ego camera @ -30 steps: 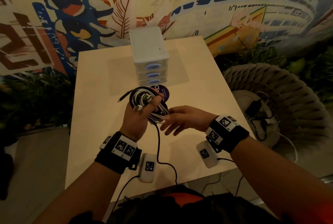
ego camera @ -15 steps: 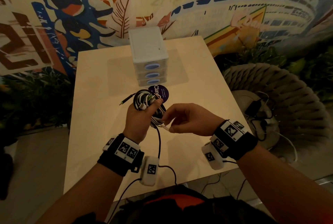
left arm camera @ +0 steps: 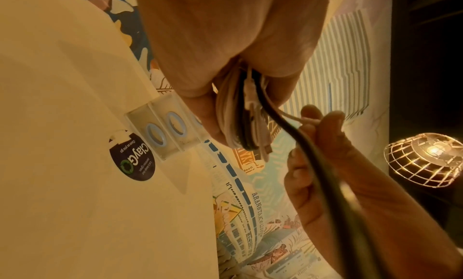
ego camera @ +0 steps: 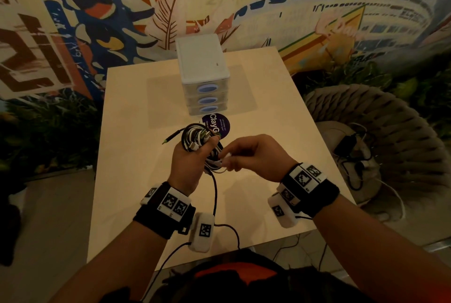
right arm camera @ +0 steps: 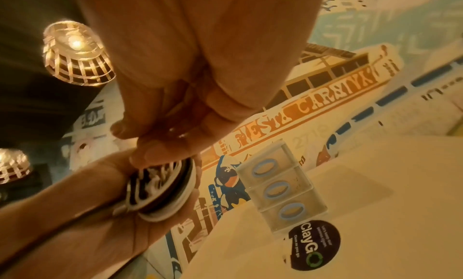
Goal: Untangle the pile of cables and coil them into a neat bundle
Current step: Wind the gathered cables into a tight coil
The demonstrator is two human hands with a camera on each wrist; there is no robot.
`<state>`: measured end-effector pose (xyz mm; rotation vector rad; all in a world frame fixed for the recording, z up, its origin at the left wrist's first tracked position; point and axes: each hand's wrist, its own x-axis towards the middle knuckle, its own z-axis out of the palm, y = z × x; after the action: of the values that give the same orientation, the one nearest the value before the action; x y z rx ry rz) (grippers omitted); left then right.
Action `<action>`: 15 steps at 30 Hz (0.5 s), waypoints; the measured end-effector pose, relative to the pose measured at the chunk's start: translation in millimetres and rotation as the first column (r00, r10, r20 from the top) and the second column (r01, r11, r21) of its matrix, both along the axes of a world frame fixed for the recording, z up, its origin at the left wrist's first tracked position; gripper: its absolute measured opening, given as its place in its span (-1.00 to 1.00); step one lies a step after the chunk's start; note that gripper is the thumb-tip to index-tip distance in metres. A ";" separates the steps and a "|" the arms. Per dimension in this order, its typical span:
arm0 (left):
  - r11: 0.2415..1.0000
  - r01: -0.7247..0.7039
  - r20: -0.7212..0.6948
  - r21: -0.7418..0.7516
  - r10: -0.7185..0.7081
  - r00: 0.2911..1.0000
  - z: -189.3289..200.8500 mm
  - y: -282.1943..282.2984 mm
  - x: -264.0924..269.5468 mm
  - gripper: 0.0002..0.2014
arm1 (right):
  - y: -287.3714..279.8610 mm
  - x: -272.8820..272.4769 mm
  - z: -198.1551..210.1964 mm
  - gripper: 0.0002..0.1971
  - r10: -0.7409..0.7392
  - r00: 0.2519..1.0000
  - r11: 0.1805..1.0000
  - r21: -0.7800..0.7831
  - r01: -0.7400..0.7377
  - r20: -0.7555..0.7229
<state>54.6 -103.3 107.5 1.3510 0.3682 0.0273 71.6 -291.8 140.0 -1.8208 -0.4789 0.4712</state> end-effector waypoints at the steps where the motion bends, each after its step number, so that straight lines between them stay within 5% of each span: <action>1: 0.999 0.021 0.018 0.028 -0.022 1.000 -0.4 0.6 -0.8 -0.85 | 1.5 2.3 -1.1 -0.87 -0.039 0.999 0.999 0.025 0.040 -0.017; 10: 0.989 0.146 0.049 0.010 -0.147 0.988 2.6 2.9 -3.0 -0.90 | 15.3 7.5 -10.4 -0.86 -0.220 0.971 0.975 0.010 0.222 -0.095; 15: 0.966 0.178 -0.008 -0.189 -0.182 0.983 0.9 7.2 -2.5 -0.82 | 19.3 10.5 -11.4 -0.70 -0.256 0.966 0.966 0.026 0.257 -0.037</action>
<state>52.1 -96.1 108.5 1.1942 0.2611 -0.1724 82.1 -272.5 128.6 -1.8111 -0.2208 0.3128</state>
